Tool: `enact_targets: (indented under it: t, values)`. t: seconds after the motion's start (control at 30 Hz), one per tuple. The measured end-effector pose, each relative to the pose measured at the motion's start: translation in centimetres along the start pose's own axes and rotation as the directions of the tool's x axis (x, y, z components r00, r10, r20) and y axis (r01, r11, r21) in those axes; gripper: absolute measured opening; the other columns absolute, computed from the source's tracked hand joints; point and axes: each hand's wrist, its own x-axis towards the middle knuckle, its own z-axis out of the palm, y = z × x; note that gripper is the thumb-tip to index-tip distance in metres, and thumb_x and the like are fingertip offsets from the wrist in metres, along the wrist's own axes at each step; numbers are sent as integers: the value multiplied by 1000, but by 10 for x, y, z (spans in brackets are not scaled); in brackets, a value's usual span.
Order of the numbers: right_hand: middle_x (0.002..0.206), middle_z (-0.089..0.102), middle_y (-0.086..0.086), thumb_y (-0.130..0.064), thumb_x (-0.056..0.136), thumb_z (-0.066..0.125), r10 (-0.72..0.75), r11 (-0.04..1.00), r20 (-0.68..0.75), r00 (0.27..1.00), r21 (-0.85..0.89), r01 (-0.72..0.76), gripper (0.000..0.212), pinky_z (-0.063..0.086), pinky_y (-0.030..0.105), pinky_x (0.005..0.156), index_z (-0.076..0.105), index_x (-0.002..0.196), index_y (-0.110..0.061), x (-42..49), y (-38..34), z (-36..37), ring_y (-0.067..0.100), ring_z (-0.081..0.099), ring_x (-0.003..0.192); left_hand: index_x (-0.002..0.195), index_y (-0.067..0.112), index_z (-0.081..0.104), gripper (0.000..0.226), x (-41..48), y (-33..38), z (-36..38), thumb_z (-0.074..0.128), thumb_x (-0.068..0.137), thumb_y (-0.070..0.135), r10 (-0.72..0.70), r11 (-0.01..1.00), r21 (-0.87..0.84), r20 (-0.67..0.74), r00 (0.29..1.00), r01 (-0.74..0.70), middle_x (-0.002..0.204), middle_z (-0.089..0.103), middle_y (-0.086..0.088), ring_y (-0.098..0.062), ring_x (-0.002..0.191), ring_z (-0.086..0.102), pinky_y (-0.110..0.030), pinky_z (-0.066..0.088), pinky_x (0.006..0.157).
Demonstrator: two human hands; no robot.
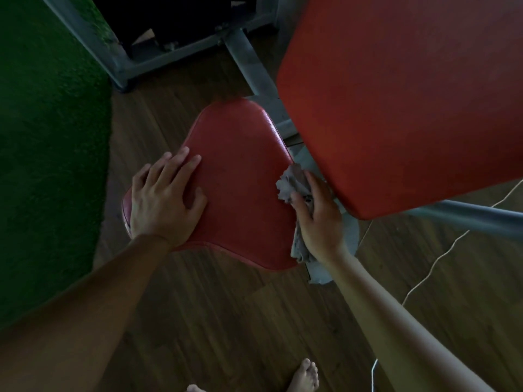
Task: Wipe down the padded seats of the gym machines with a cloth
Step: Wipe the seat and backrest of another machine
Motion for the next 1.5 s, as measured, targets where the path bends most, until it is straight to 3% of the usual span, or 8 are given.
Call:
enact_targets:
  t: [0.07, 0.4, 0.5, 0.67, 0.9, 1.17, 1.37, 1.5]
  values:
    - [148, 53, 0, -46, 100, 48, -18, 1000, -24, 1000, 3, 18, 61, 33, 18, 116, 47, 148, -9, 2, 6, 2, 5, 45, 138, 146, 25, 49, 57, 0, 0, 0, 46, 92, 43, 6, 1000, 1, -3, 1000, -6, 157, 43, 3, -24, 145, 38, -47, 26, 118]
    - [145, 56, 3, -27, 102, 51, -51, 999, -4, 999, 1, 51, 49, 38, 31, 115, 50, 146, -6, 6, 14, -1, 10, 49, 137, 147, 25, 49, 58, 0, 2, -1, 45, 92, 43, 5, 1000, -7, 2, 1000, -5, 157, 43, 2, -25, 145, 39, -48, 27, 118]
    - [146, 56, 3, -22, 102, 56, -48, 999, -4, 999, -17, 48, 48, 38, 26, 116, 48, 147, -7, -7, 16, -7, 10, 50, 137, 146, 25, 50, 57, 0, 2, -2, 45, 92, 43, 0, 1000, -11, 0, 1000, 0, 157, 43, 2, -25, 145, 38, -48, 26, 118]
    - [142, 59, 4, -23, 101, 57, -72, 994, -9, 997, -78, 71, 48, 40, 23, 113, 49, 146, -6, -19, 21, -13, 10, 53, 133, 146, 24, 50, 58, 1, 2, -1, 44, 91, 44, 4, 1000, -25, 3, 1000, -4, 157, 43, 2, -26, 145, 39, -49, 27, 117]
    - [153, 46, 13, -30, 105, 49, -181, 938, 3, 984, -300, 173, 54, 31, 25, 115, 41, 151, -4, 61, -13, 28, 24, 44, 141, 146, 25, 50, 58, 1, 0, -2, 44, 92, 44, 1, 1000, -20, 5, 1000, -1, 156, 44, 3, -25, 145, 39, -50, 28, 117]
    - [152, 48, 5, -43, 103, 41, -153, 966, 30, 988, -207, 155, 59, 39, 38, 116, 38, 154, -13, 45, -4, 17, 15, 44, 142, 145, 24, 52, 57, 1, -2, 1, 46, 92, 42, 4, 999, -34, -8, 1000, -4, 155, 45, 2, -25, 145, 39, -50, 28, 117]
    - [148, 51, 11, -27, 105, 48, -168, 940, 17, 986, -297, 165, 51, 30, 19, 112, 42, 152, -7, 73, -11, 28, 20, 47, 138, 145, 24, 52, 57, 1, -1, 0, 45, 92, 43, 2, 999, -33, -5, 1000, -3, 155, 46, 2, -25, 145, 39, -49, 27, 117]
    - [148, 52, 7, -27, 105, 49, -143, 948, 11, 990, -286, 140, 51, 33, 17, 109, 41, 153, -11, 72, -15, 28, 16, 48, 136, 146, 24, 51, 57, 1, -1, 0, 45, 92, 43, 3, 999, -39, 1, 1000, -3, 156, 45, 2, -24, 146, 38, -49, 27, 118]
